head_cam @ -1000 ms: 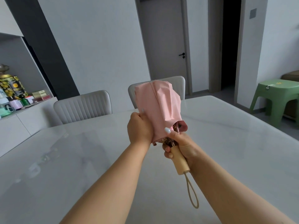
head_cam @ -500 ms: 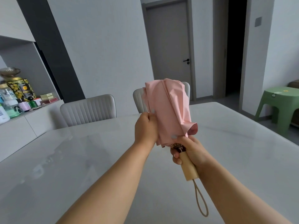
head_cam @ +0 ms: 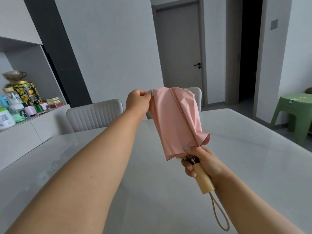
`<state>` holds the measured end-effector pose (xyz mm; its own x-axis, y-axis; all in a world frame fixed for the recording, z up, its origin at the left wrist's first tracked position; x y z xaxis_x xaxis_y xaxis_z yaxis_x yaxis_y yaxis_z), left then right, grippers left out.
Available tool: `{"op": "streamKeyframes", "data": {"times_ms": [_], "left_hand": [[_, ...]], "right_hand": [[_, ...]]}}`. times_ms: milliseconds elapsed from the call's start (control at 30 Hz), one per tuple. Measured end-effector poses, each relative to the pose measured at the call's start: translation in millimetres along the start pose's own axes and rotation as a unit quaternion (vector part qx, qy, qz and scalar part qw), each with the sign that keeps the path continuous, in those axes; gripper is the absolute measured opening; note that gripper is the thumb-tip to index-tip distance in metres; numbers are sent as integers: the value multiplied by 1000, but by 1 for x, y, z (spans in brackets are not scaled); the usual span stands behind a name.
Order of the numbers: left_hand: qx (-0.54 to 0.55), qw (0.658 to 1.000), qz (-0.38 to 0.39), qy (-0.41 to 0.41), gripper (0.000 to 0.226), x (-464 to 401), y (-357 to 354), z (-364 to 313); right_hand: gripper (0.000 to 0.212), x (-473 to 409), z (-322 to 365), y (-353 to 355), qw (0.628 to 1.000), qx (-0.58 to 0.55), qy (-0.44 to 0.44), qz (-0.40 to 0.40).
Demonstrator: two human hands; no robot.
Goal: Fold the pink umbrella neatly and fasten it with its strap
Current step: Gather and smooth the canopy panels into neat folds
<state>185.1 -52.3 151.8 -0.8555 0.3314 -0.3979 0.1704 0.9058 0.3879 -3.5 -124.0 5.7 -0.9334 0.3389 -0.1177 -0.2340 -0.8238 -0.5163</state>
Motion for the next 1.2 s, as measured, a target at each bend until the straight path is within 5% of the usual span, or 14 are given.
{"op": "streamKeyframes", "data": {"times_ms": [200,367,500,667,767,867,933,1067,1200], "left_hand": [[151,980,47,117,11,5,-5,19],[-41,994,-80,55,17,-7,6,12],[-92,994,-54,39,52,-7,0,-8],[7,995,-10,97,30,-16,-7,15],[-76,990,-37,112,18,-13,-7,22],[-173,975,-127,49,28,2,4,1],[-219,959,-169,-63,37,22,4,-19],[-199,958,-51,-199,37,45,-40,-14],[-39,993,87,-64,54,48,-66,21]], "right_hand": [[18,-1,-1,1,1000,5,-3,-2],[22,-3,-6,2,999,32,-22,-16],[20,-2,-5,2,999,31,-17,-19],[16,1,0,2,1000,-22,-7,-16],[16,0,-4,1,999,-17,-17,-21],[9,-3,-9,3,999,10,-21,-46],[8,-4,-8,5,998,20,-13,-62],[9,-3,-5,2,996,36,7,-78],[19,-1,-3,-4,997,44,1,-63]]}}
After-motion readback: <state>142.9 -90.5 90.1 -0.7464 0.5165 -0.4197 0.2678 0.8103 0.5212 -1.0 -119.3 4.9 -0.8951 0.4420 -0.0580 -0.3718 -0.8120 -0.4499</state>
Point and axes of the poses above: each hand's wrist, its own x-axis away from the middle knuckle, its own y-axis out of the back of the hand, z = x × y, the point moved 4 cm from there along -x, towards the middle knuckle, and after that the axes turned 5 degrees about -x, right-handed, at the moved point
